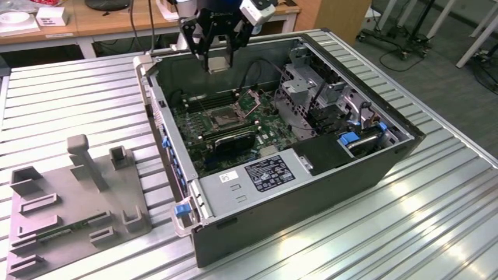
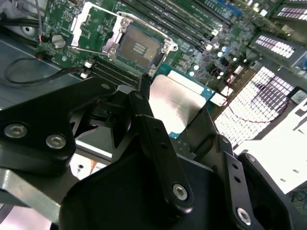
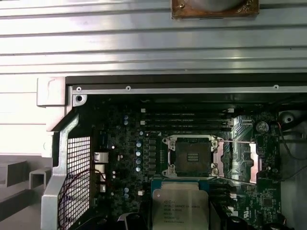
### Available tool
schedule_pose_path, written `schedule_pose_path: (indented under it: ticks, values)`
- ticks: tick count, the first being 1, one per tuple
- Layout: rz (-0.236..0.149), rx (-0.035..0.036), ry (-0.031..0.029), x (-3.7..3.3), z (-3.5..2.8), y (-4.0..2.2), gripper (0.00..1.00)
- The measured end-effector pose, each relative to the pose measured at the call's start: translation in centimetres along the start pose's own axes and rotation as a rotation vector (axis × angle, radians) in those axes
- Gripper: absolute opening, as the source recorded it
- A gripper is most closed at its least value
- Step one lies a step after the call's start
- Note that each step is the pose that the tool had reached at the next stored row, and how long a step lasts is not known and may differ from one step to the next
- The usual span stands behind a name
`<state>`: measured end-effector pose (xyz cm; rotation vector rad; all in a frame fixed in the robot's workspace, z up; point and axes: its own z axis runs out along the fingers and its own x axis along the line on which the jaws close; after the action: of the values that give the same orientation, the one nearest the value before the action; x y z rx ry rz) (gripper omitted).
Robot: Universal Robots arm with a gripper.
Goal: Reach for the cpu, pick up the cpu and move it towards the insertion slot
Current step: 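Pick up the cpu and move it towards the insertion slot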
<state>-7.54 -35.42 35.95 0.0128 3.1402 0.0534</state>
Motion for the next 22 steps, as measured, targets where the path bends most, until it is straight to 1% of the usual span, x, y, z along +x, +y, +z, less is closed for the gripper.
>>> schedule_pose_path:
  ticks: [4, 8, 11, 14, 18, 22]
  values:
    - [0.000, 0.0001, 0.0001, -0.34, 0.03, 0.32, 0.55]
    - [0.000, 0.0000, 0.0000, -0.92, 0.09, 0.66, 0.55]
    - [0.000, 0.0001, 0.0001, -1.29, 0.13, 1.23, 0.55]
    - [0.000, 0.0000, 0.0000, -1.33, 0.15, 1.62, 0.55]
    - [0.000, 0.0002, 0.0001, -1.37, -0.01, 1.85, 0.55]
    - [0.000, 0.0001, 0.0001, -1.38, -0.03, 2.15, 0.55]
